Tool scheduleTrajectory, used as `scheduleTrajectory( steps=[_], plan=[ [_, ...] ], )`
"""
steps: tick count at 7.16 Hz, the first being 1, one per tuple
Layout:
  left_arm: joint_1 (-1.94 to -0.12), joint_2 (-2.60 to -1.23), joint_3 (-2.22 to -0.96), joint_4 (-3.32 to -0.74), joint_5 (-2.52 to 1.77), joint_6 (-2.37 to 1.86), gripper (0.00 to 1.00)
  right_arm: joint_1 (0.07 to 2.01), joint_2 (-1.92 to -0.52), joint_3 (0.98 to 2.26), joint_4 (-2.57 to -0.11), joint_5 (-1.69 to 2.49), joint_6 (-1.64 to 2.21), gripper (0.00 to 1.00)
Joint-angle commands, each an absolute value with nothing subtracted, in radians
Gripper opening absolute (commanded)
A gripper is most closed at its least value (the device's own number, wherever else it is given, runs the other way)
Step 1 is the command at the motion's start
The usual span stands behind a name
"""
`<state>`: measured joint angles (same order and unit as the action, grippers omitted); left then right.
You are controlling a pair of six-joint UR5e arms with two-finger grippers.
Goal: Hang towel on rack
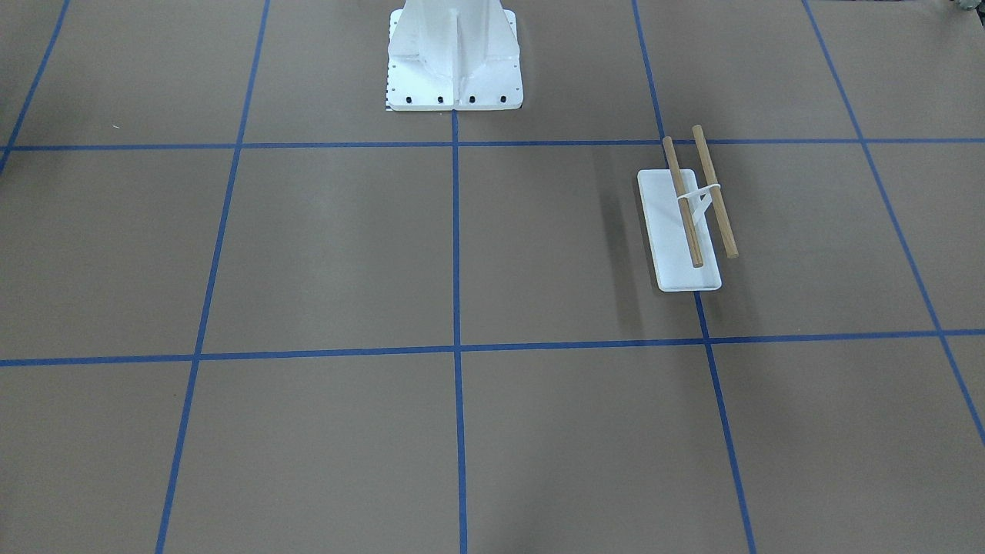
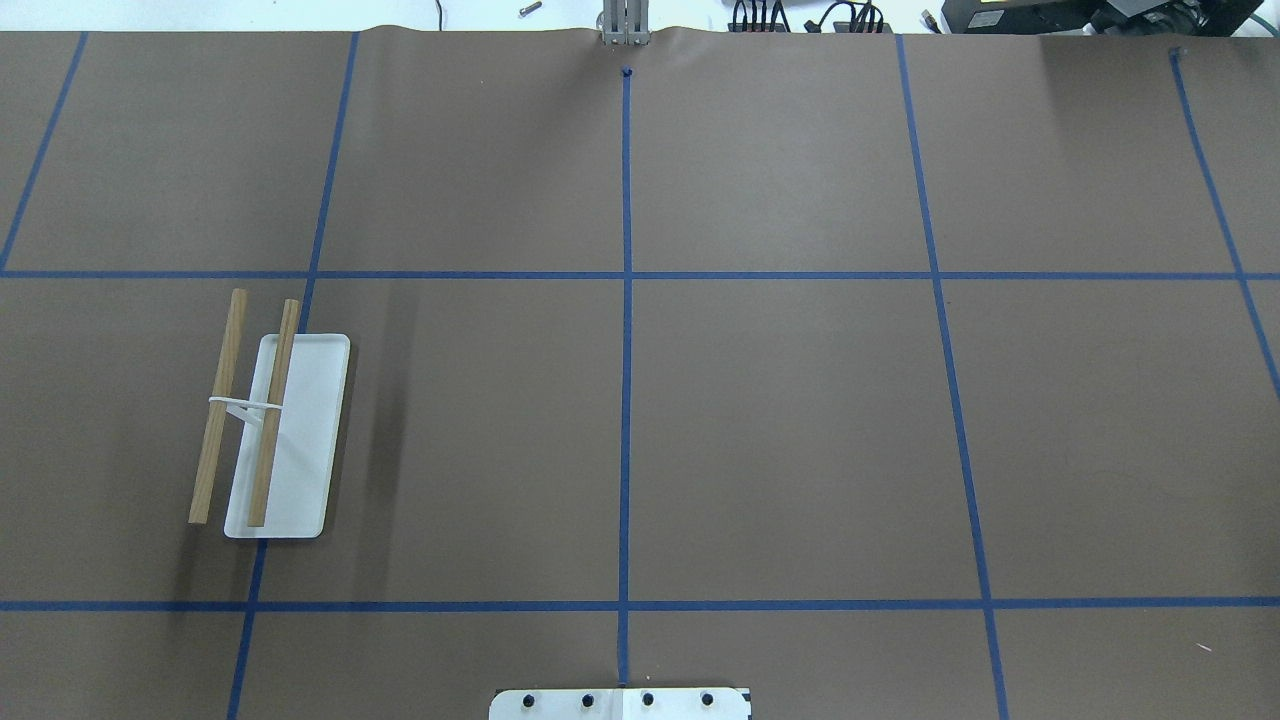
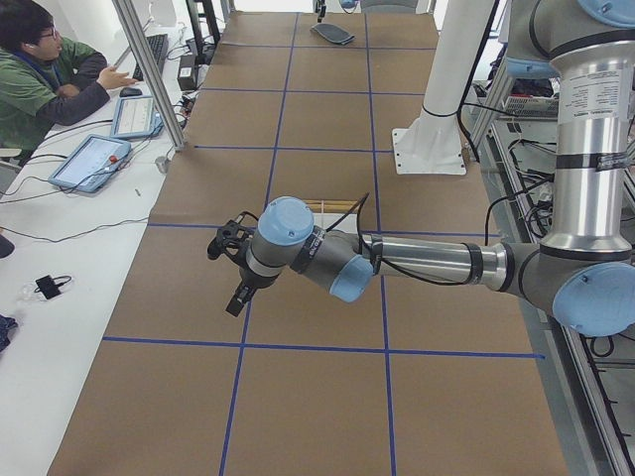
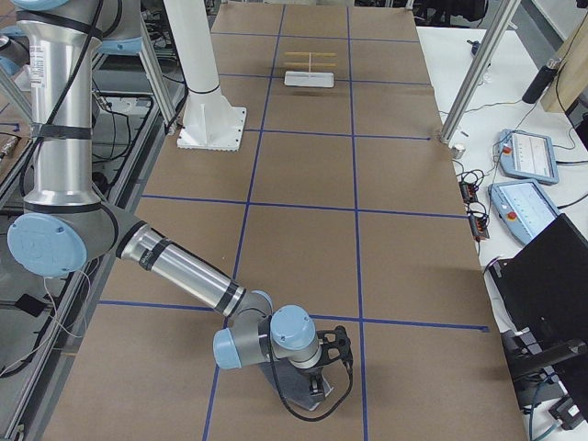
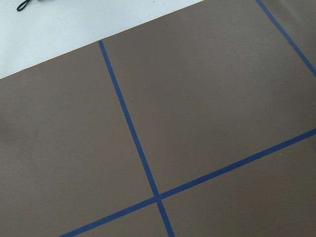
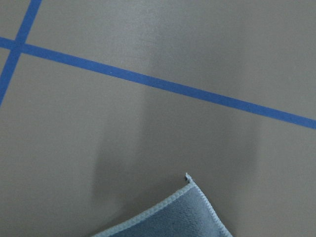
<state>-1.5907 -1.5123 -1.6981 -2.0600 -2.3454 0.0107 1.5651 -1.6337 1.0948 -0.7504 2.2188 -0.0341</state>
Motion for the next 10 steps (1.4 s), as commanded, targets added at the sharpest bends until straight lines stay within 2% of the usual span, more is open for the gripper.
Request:
scheduleTrajectory(
  steps=[1, 4, 6, 7, 8, 9, 10],
  plan=[
    [-1.591, -1.511, -1.698, -2.060, -2.345, 0.009, 0.98, 1.548, -1.631, 1.074, -0.753, 2.218, -0.035, 0.90],
    [-1.591, -1.512, -1.701, -2.060, -2.344, 0.009, 0.98, 1.517, -1.631, 1.028, -0.723, 2.217, -0.037, 0.92],
    [-1.591, -1.513, -1.703, -2.060, -2.341, 0.009, 0.98, 1.511, -1.625, 0.976, -0.680, 2.206, -0.031, 0.88],
    [-1.591, -1.513, -1.704, -2.060, -2.341, 0.009, 0.98, 1.511, -1.624, 0.973, -0.678, 2.200, -0.026, 0.78],
    [-1.591, -1.514, -1.704, -2.060, -2.339, 0.009, 0.98, 1.509, -1.621, 0.971, -0.680, 2.169, -0.023, 0.58],
    [-1.591, -1.513, -1.704, -2.060, -2.339, 0.009, 0.98, 1.511, -1.618, 0.968, -0.680, 2.161, 0.027, 0.06],
    [-1.591, -1.513, -1.704, -2.060, -2.339, 0.009, 0.98, 1.511, -1.618, 0.969, -0.666, 2.161, 0.073, 0.00]
  ],
)
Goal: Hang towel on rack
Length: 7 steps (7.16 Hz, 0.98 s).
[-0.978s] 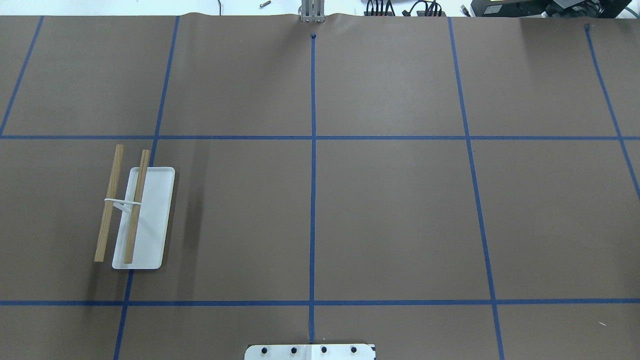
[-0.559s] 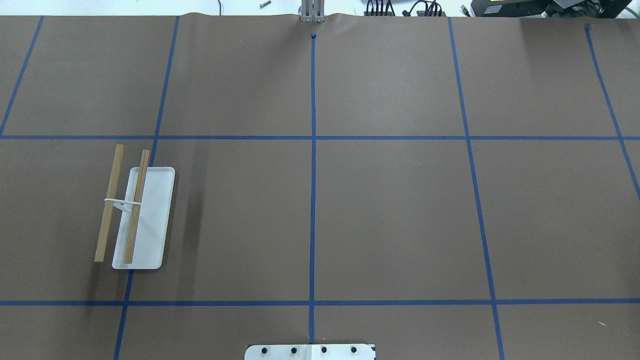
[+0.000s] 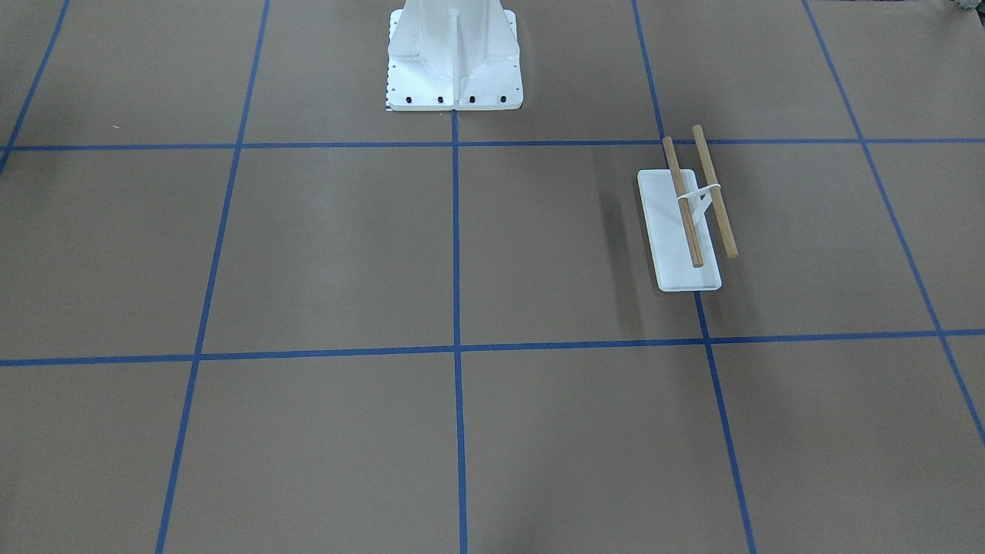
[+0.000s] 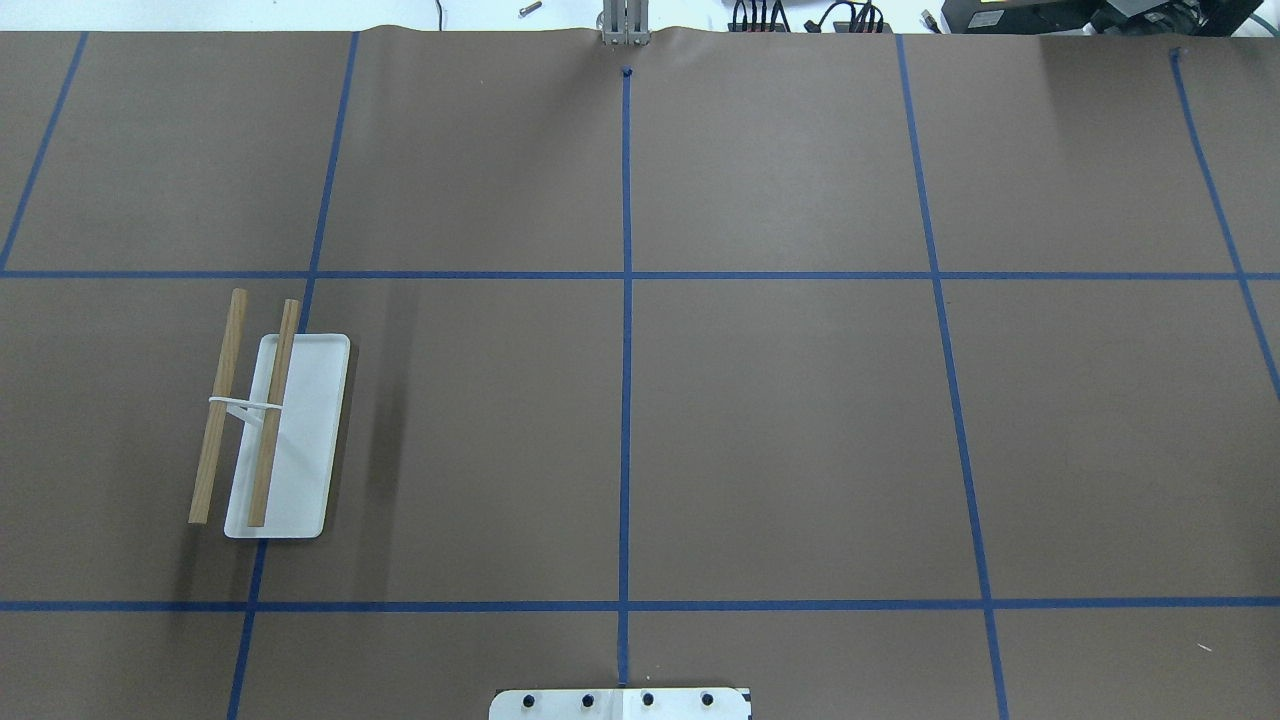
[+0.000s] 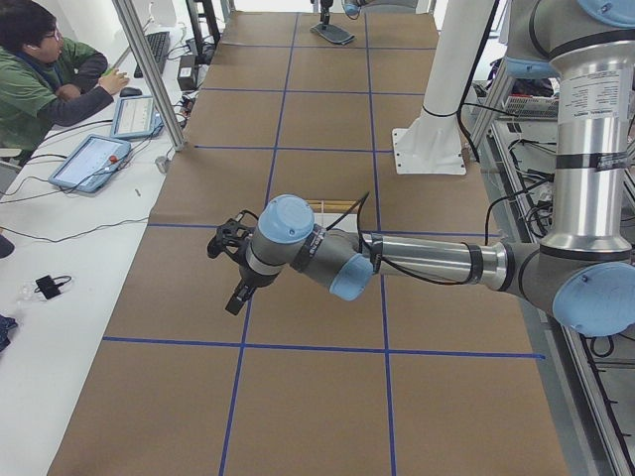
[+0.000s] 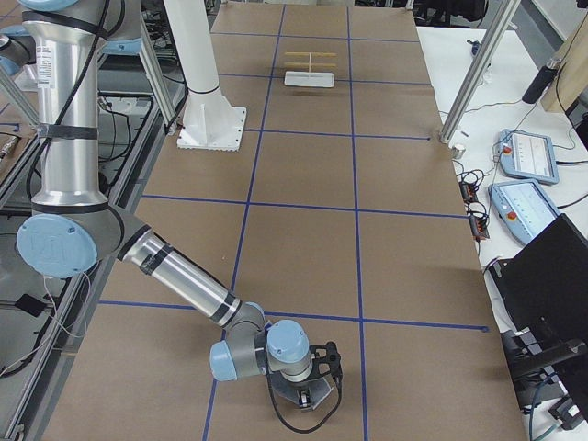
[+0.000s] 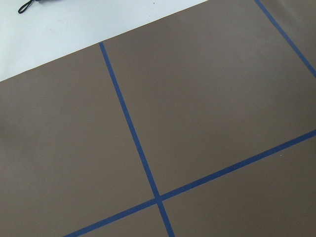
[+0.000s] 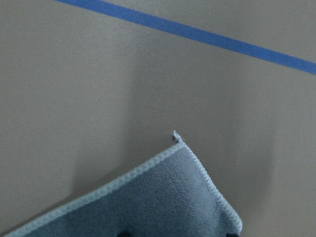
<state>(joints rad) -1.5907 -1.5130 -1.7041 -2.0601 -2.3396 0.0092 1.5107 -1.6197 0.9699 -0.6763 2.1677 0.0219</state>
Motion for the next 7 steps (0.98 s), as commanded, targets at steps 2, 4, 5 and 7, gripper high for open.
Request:
scheduleTrajectory(
  steps=[2, 4, 5, 7],
  plan=[
    [-1.591, -1.513, -1.704, -2.060, -2.342, 0.009, 0.98, 1.511, -1.618, 0.976, -0.661, 2.163, 0.115, 0.00],
    [-1.591, -1.513, -1.703, -2.060, -2.341, 0.009, 0.98, 1.512, -1.611, 1.002, -0.658, 2.177, 0.118, 0.00],
    [-1.591, -1.513, -1.700, -2.060, -2.339, 0.009, 0.98, 1.514, -1.606, 1.041, -0.675, 2.233, 0.120, 0.00],
    [-1.591, -1.513, -1.698, -2.060, -2.342, 0.009, 0.98, 1.549, -1.568, 1.061, -0.727, 2.314, 0.124, 0.00]
  ],
)
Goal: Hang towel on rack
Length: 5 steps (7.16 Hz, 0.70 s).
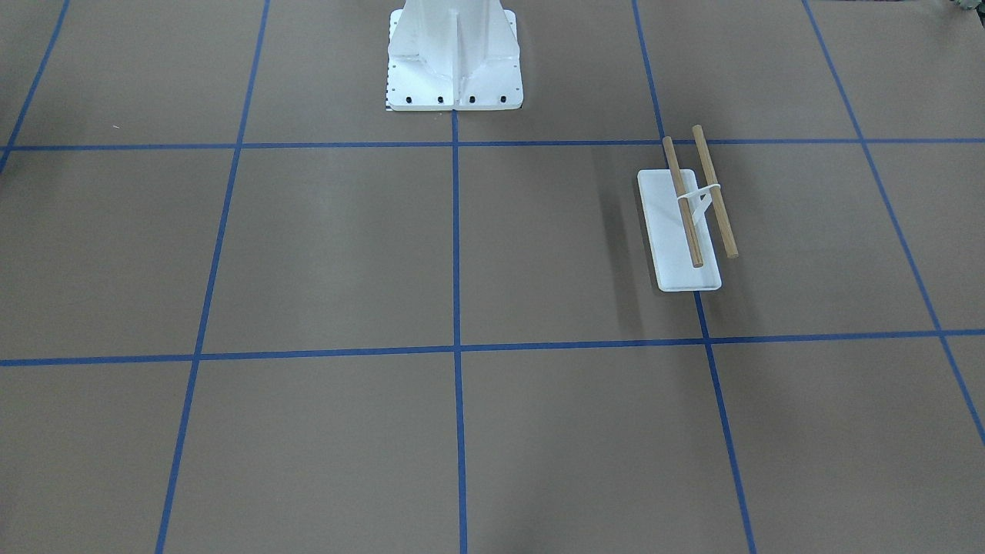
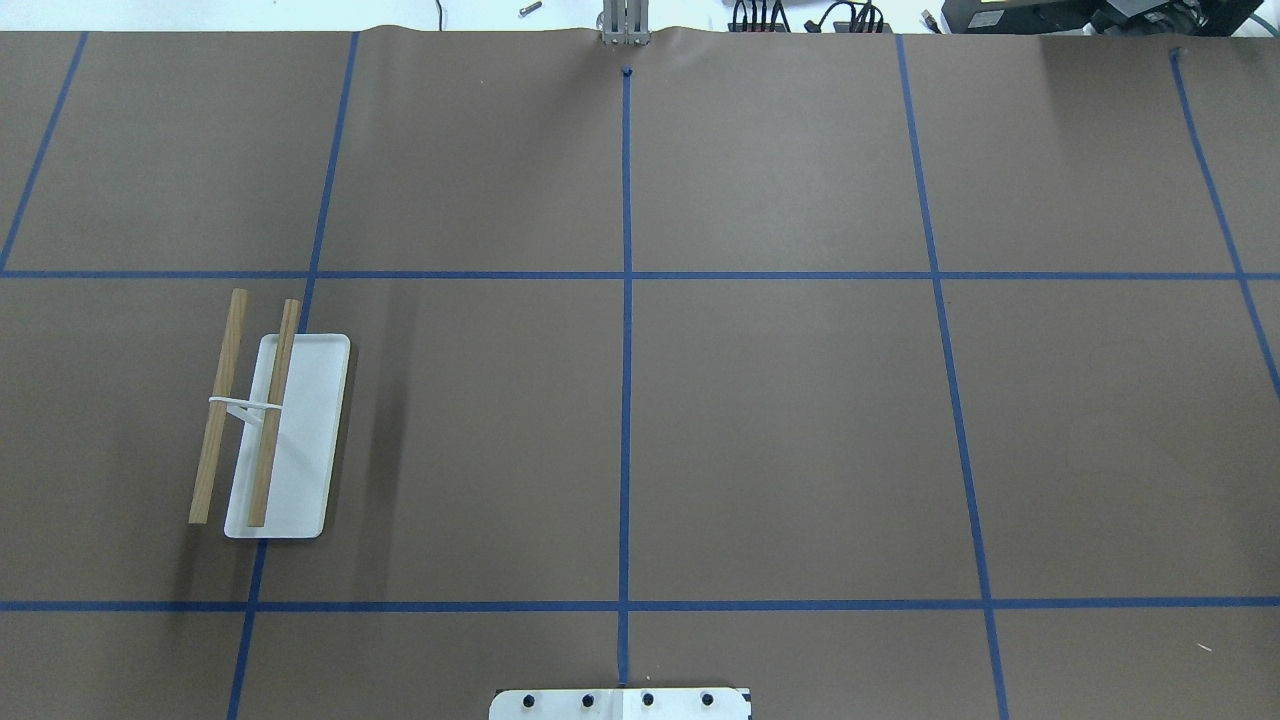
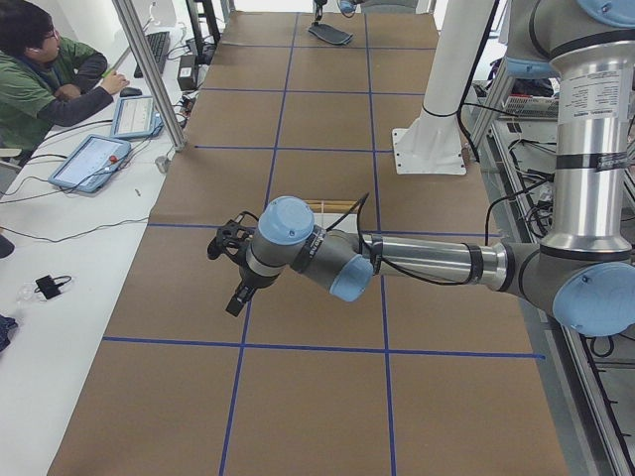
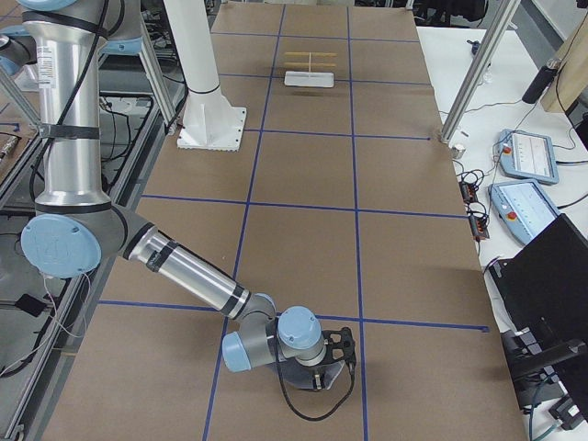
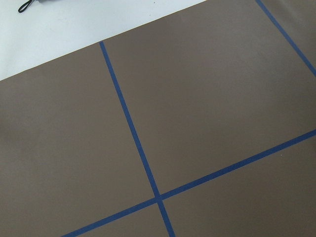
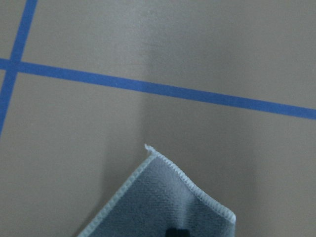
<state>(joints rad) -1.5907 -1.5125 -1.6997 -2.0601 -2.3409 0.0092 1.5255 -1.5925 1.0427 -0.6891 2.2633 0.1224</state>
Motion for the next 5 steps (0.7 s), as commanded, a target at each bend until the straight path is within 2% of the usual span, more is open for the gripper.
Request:
scheduleTrajectory(
  steps=[1, 2, 4, 5],
  plan=[
    [-1.591, -1.511, -1.697, -2.060, -2.342, 0.009, 0.98, 1.560, -1.565, 1.127, -0.794, 2.342, 0.124, 0.00],
    [-1.591, -1.511, -1.697, -2.060, -2.342, 0.008, 0.98, 1.560, -1.565, 1.255, -0.945, 2.347, 0.126, 0.00],
    [-1.591, -1.511, -1.697, -2.059, -2.344, 0.008, 0.98, 1.539, -1.540, 1.615, -1.322, 2.352, 0.255, 0.00],
    [-1.591, -1.511, -1.697, -2.059, -2.344, 0.008, 0.98, 1.488, -1.481, 1.743, -1.474, 2.352, 0.356, 0.00]
  ],
)
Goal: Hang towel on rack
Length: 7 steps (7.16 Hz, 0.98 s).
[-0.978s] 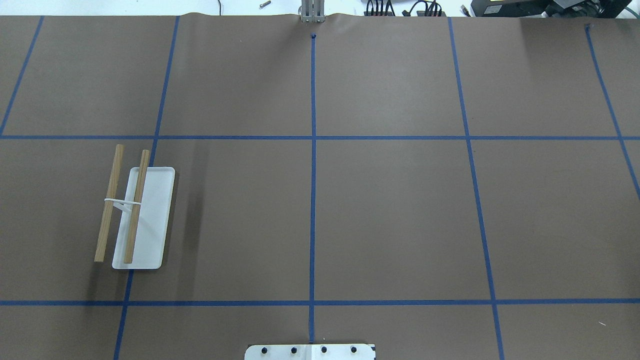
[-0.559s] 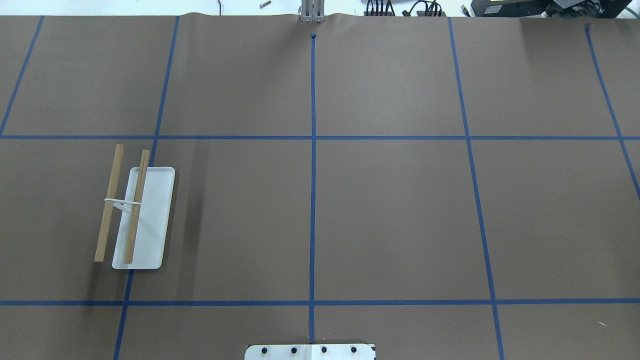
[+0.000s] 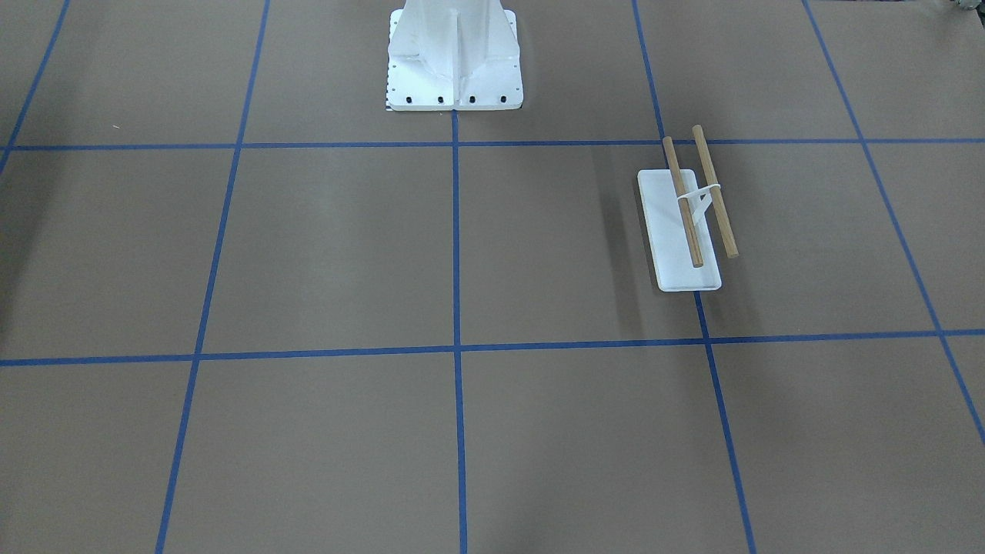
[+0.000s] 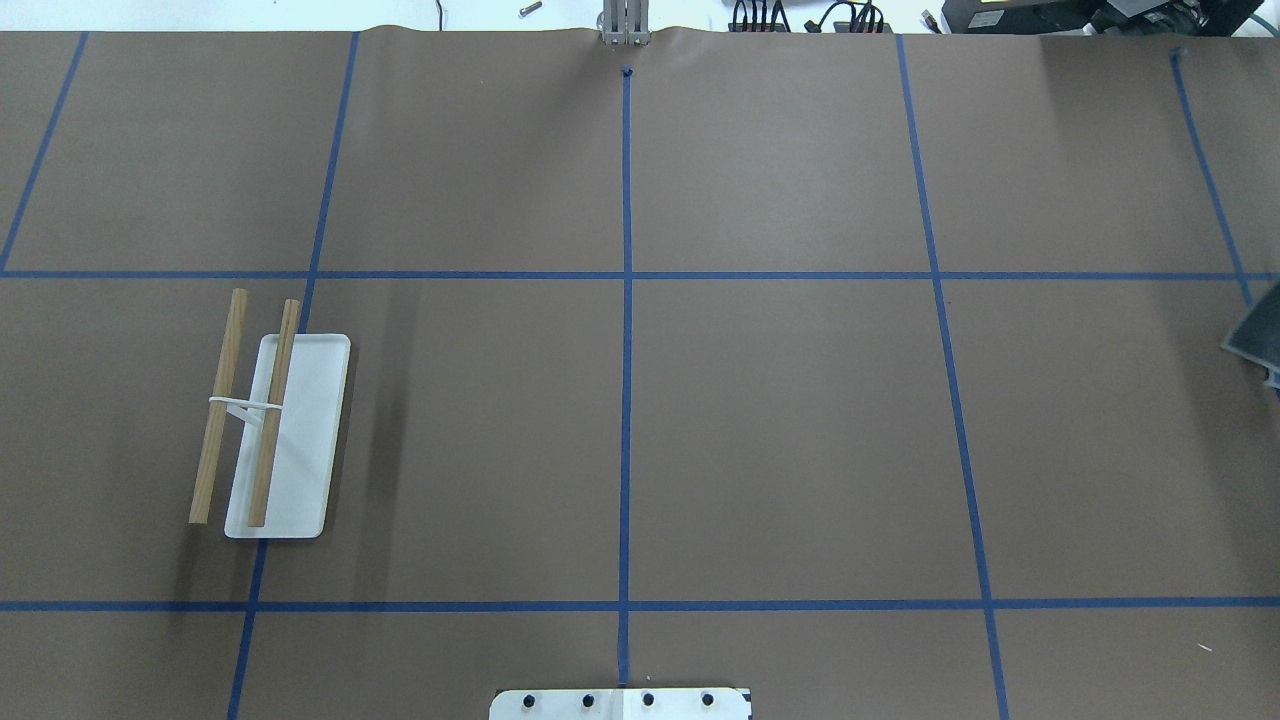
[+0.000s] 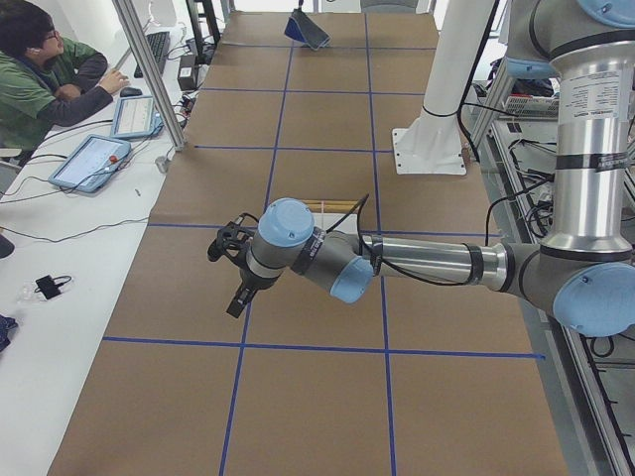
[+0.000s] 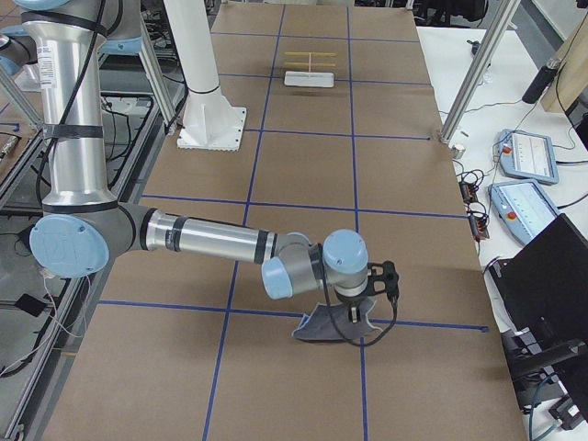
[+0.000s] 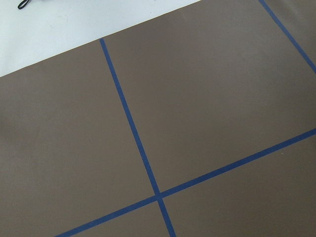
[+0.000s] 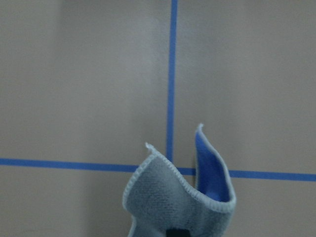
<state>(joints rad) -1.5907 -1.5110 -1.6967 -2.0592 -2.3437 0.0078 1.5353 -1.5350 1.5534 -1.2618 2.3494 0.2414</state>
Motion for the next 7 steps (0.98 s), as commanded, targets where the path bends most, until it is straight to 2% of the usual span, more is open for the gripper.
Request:
scheduleTrajectory(
  steps=[1, 4, 7],
  plan=[
    [-1.591, -1.511, -1.697, -2.054, -2.344, 0.008, 0.98, 1.411, -1.406, 1.808, -1.536, 2.352, 0.474, 0.00],
    [-1.586, -1.525, -1.707, -2.057, -2.347, -0.071, 0.98, 1.162, -1.137, 1.827, -1.528, 2.249, 0.811, 0.00],
    [-1.539, -1.662, -1.744, -2.069, -2.546, -0.497, 0.98, 1.057, -1.077, 1.914, -1.526, 2.226, 0.821, 0.00]
  ],
)
